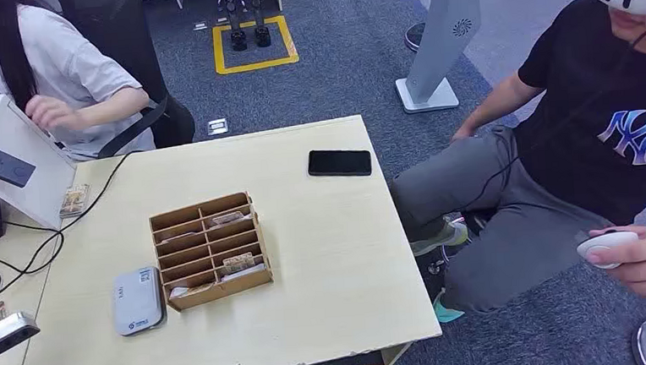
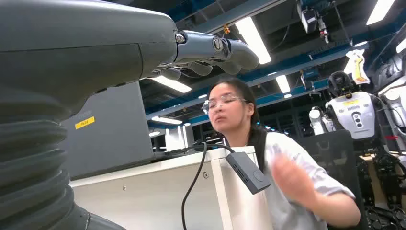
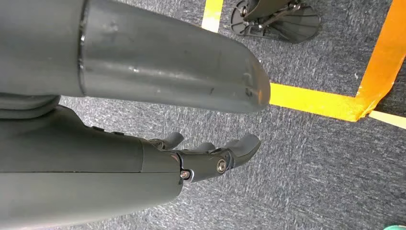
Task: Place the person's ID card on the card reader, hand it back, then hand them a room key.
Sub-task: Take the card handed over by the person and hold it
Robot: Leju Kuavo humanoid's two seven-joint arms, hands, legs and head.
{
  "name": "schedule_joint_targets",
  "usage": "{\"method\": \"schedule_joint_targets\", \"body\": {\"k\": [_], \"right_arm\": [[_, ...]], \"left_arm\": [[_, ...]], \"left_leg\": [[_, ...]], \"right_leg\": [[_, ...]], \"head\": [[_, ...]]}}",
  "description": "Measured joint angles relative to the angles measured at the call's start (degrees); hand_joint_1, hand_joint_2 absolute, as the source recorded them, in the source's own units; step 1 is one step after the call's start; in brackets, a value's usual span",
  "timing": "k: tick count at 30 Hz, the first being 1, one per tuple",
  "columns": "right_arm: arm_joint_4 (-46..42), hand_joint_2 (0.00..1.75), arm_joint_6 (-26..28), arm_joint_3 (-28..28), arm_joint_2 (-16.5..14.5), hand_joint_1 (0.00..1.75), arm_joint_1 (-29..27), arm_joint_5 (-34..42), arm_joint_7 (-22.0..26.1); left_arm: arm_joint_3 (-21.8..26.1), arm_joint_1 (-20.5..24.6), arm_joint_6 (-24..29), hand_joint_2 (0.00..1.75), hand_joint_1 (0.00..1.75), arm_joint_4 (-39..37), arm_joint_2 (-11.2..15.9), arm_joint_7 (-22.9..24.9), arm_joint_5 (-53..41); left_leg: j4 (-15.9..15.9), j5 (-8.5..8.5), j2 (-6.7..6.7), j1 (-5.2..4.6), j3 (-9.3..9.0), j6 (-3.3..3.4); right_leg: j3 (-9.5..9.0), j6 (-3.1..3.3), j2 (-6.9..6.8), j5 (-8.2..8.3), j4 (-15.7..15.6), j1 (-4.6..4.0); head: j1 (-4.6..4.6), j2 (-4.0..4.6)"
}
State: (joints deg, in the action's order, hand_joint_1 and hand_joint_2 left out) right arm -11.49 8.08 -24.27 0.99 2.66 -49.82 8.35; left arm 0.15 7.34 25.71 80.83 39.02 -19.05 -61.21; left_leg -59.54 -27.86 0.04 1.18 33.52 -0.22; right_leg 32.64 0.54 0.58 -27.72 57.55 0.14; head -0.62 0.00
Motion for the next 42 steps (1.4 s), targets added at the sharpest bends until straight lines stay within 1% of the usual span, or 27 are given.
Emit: {"method": "schedule_joint_targets", "body": {"k": [3, 7, 11, 14, 19, 25, 42], "right_arm": [[0.1, 0.0, -0.9, 0.1, -0.2, 0.0, 0.0, -0.7, -1.6], [0.1, 0.0, -1.8, 0.4, -0.7, 0.0, 0.1, -1.9, -3.2], [0.2, 0.0, -2.1, 0.5, -1.3, 0.0, 0.2, -2.3, -3.7], [0.2, 0.0, -2.3, 0.5, -1.6, 0.0, 0.2, -2.6, -3.7], [0.2, 0.0, -2.4, 0.5, -2.0, 0.0, 0.2, -3.2, -3.7], [0.2, 0.0, -2.3, 0.5, -2.0, 0.0, 0.2, -3.9, -4.0], [0.2, 0.0, -1.9, 0.5, -2.2, 0.0, 0.2, -5.0, -4.2]], "left_arm": [[-0.5, 1.6, 0.4, 1.75, 0.0, -1.2, -0.8, 1.1, -0.2], [-1.7, 6.2, 1.0, 1.75, 0.0, -6.0, -4.4, 2.9, 0.8], [-2.3, 9.3, 1.0, 1.75, 0.0, -9.7, -7.6, 4.1, 2.0], [-2.3, 10.6, 0.7, 1.75, 0.0, -11.8, -9.0, 4.5, 2.4], [-2.3, 11.7, -1.1, 1.75, 0.0, -14.4, -10.9, 3.2, 5.8], [-2.3, 11.8, -1.9, 1.75, 0.0, -15.8, -12.0, 2.9, 6.6], [-2.3, 12.0, -2.9, 1.75, 0.0, -16.7, -12.7, 2.9, 6.2]], "left_leg": [[0.0, 0.01, -0.05, 0.0, 0.01, 0.01], [0.0, 0.06, -0.13, -0.01, 0.02, 0.06], [0.0, 0.09, -0.08, -0.01, 0.01, 0.08], [0.0, 0.09, -0.05, -0.01, 0.01, 0.08], [0.0, 0.08, -0.04, -0.01, 0.03, 0.08], [0.0, 0.08, -0.03, -0.01, 0.04, 0.08], [0.0, 0.08, -0.03, -0.01, 0.03, 0.08]], "right_leg": [[0.0, 0.0, -0.06, 0.0, 0.0, 0.0], [-0.05, 0.02, -0.19, 0.03, 0.0, 0.0], [-0.04, 0.05, -0.13, 0.07, 0.0, 0.0], [-0.01, 0.05, -0.08, 0.07, 0.0, 0.0], [0.01, 0.05, -0.07, 0.05, 0.0, 0.0], [0.01, 0.05, -0.07, 0.05, 0.0, 0.0], [0.01, 0.06, -0.06, 0.05, 0.0, 0.0]], "head": [[-0.01, 0.0], [0.0, 0.0], [0.0, 0.0], [0.01, 0.0], [0.0, 0.0], [0.0, 0.0], [0.0, 0.0]]}}
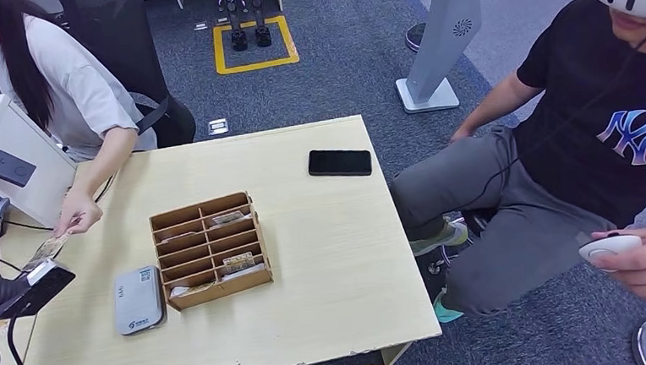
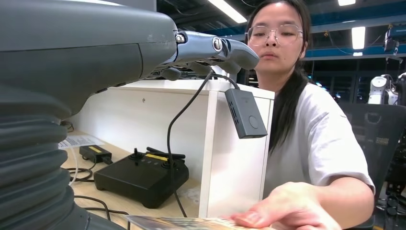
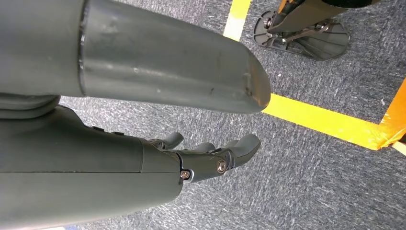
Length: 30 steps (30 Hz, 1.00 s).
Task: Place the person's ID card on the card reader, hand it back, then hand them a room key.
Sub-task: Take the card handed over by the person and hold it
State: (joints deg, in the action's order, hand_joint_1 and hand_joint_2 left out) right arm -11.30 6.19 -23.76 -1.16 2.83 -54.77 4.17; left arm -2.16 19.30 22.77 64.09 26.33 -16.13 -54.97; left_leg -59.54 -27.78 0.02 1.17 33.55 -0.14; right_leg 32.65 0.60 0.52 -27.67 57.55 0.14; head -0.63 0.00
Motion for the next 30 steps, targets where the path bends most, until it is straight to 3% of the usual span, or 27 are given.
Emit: {"method": "schedule_joint_targets", "body": {"k": [22, 26, 30], "right_arm": [[0.0, 0.0, 0.3, 0.0, 0.0, 0.0, 0.0, -0.1, 0.0], [0.0, 0.0, 0.3, 0.0, -0.2, 0.0, 0.0, -0.3, -0.6], [0.0, 0.0, 0.7, -0.1, -0.2, 0.0, 0.0, -0.6, -0.6]], "left_arm": [[0.0, 0.1, 0.0, 1.75, 0.0, -0.3, -0.2, -0.3, -0.1], [0.0, 0.0, -0.6, 1.75, 1.75, -0.3, -0.3, -0.3, 0.4], [0.0, 0.0, -1.6, 1.75, 1.75, -0.3, -0.3, -0.3, 1.1]], "left_leg": [[0.0, 0.0, 0.0, 0.0, 0.0, 0.0], [0.0, 0.0, 0.0, 0.0, 0.0, 0.0], [0.0, 0.0, 0.0, 0.0, 0.0, 0.0]], "right_leg": [[0.0, 0.0, 0.0, 0.0, 0.0, 0.0], [0.0, 0.0, 0.0, 0.0, 0.0, 0.0], [0.0, 0.0, -0.01, 0.0, 0.0, 0.0]], "head": [[0.01, 0.0], [0.0, 0.0], [0.0, 0.0]]}}
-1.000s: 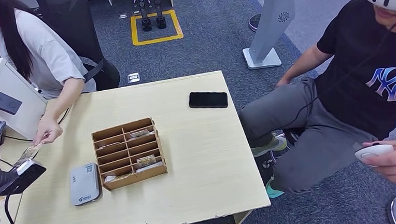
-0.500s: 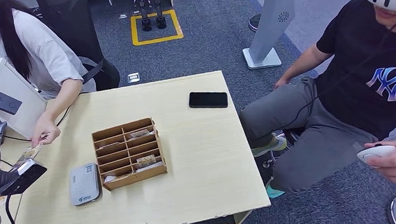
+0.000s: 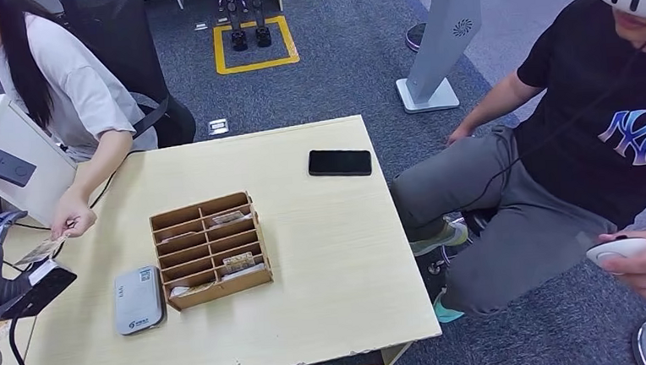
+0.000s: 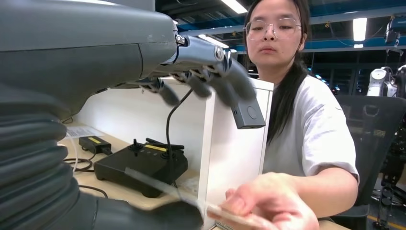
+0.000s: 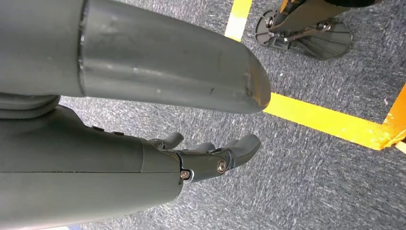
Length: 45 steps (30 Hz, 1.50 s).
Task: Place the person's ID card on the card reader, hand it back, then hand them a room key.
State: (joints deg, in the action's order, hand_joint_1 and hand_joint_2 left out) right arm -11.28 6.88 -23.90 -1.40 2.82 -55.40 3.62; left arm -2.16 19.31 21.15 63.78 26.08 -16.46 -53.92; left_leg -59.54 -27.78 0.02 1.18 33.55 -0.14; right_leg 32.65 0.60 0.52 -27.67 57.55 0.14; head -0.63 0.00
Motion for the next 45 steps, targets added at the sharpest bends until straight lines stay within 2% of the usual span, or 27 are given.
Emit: {"method": "schedule_joint_targets", "body": {"k": [27, 32, 35, 37, 42, 45], "right_arm": [[0.0, 0.0, 1.6, -0.6, -0.1, 0.0, 0.0, -1.4, 0.6], [0.0, 0.0, 1.7, -0.8, -0.1, 0.0, 0.0, -1.7, 0.8], [0.0, 0.0, 1.8, -1.0, -0.1, 0.0, 0.0, -2.0, 1.0], [0.0, 0.0, 1.8, -1.1, -0.1, 0.0, 0.0, -2.3, 1.0], [0.0, 0.0, 2.1, -2.2, -0.1, 0.0, 0.0, -2.4, 1.0], [0.0, 0.0, 2.1, -2.9, -0.1, 0.0, 0.0, -2.4, 0.8]], "left_arm": [[0.0, -0.1, -0.9, 1.75, 1.75, 0.0, 0.0, 0.0, 0.6], [0.4, -0.3, -1.9, 1.75, 1.75, 0.5, -0.4, -3.0, 5.3], [1.4, -0.7, -6.2, 1.75, 1.75, 1.6, -1.4, -5.1, 12.4], [2.3, -0.8, -11.0, 1.75, 1.75, 2.3, -2.5, -4.6, 17.7], [3.7, -0.9, -29.1, 1.75, 1.75, 3.5, -4.7, 2.0, 33.4], [3.7, -1.5, -34.5, 1.75, 1.75, 4.3, -5.3, 5.3, 39.2]], "left_leg": [[0.0, 0.0, -0.01, 0.0, 0.0, 0.0], [0.0, 0.0, -0.01, 0.0, 0.01, 0.0], [0.0, 0.0, -0.01, 0.0, 0.01, 0.0], [0.0, 0.0, -0.01, 0.0, 0.01, 0.0], [0.0, 0.0, -0.01, -0.01, 0.0, 0.0], [0.0, 0.0, 0.0, -0.01, 0.0, 0.0]], "right_leg": [[-0.01, 0.0, 0.0, 0.0, 0.0, 0.0], [-0.01, 0.0, -0.01, 0.0, 0.0, 0.0], [-0.01, 0.0, -0.01, 0.0, 0.0, 0.0], [-0.01, 0.0, -0.01, 0.0, 0.0, 0.0], [-0.03, 0.0, -0.01, 0.0, 0.0, 0.0], [-0.02, 0.0, 0.0, 0.0, 0.0, 0.0]], "head": [[0.0, 0.0], [0.0, 0.0], [0.01, 0.0], [0.01, 0.0], [0.0, 0.0], [0.0, 0.0]]}}
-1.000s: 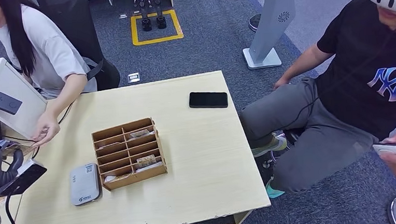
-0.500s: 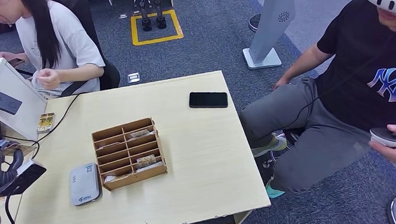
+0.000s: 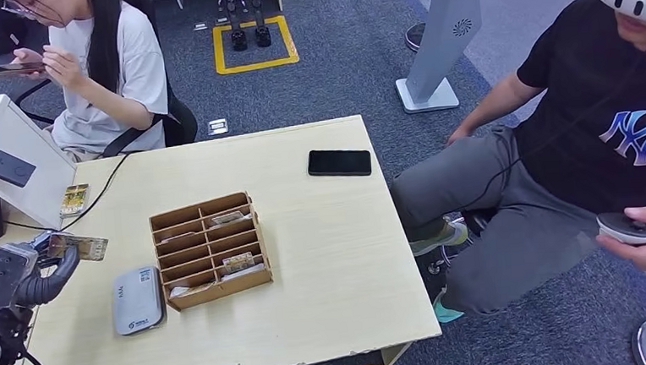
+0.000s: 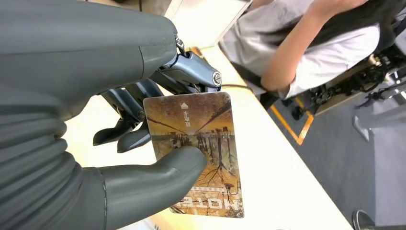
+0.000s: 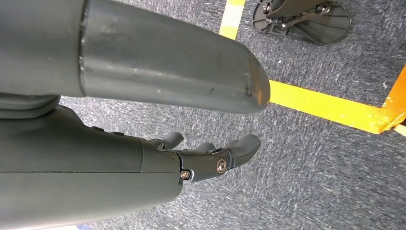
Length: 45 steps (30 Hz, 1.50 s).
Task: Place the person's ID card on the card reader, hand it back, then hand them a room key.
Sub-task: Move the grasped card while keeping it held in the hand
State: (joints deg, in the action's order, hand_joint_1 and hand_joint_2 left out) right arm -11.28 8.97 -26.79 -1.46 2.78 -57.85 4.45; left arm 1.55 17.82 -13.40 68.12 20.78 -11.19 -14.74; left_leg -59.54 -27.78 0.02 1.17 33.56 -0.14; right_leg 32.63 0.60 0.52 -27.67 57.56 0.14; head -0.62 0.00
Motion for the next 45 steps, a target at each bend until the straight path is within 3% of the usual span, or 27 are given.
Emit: {"method": "schedule_joint_targets", "body": {"k": [8, 30, 45], "right_arm": [[0.0, 0.0, 0.3, -1.0, 0.0, 0.0, 0.0, -0.2, 0.0], [0.0, 0.0, 0.4, -2.2, -0.4, 0.0, 0.0, -1.2, 0.1], [0.0, 0.0, 0.3, -3.0, -0.4, 0.0, -0.1, -2.3, 0.1]], "left_arm": [[0.0, 0.0, -0.1, 1.75, 1.75, 0.5, -0.3, 2.7, 3.2], [-0.1, 0.3, 4.8, 1.75, 1.75, -0.8, -2.2, 4.0, -1.9], [-0.4, -1.8, -1.9, 1.75, 1.75, -2.0, 0.4, 4.1, 1.3]], "left_leg": [[0.0, 0.0, -0.01, 0.0, 0.0, 0.0], [0.0, 0.0, -0.01, 0.0, 0.0, 0.0], [0.0, 0.0, 0.0, 0.0, 0.02, 0.0]], "right_leg": [[0.02, 0.0, -0.01, -0.01, 0.0, 0.0], [0.02, 0.0, -0.01, 0.0, 0.0, 0.0], [0.02, 0.0, 0.0, -0.02, 0.0, 0.0]], "head": [[0.0, 0.0], [0.0, 0.0], [0.0, 0.0]]}}
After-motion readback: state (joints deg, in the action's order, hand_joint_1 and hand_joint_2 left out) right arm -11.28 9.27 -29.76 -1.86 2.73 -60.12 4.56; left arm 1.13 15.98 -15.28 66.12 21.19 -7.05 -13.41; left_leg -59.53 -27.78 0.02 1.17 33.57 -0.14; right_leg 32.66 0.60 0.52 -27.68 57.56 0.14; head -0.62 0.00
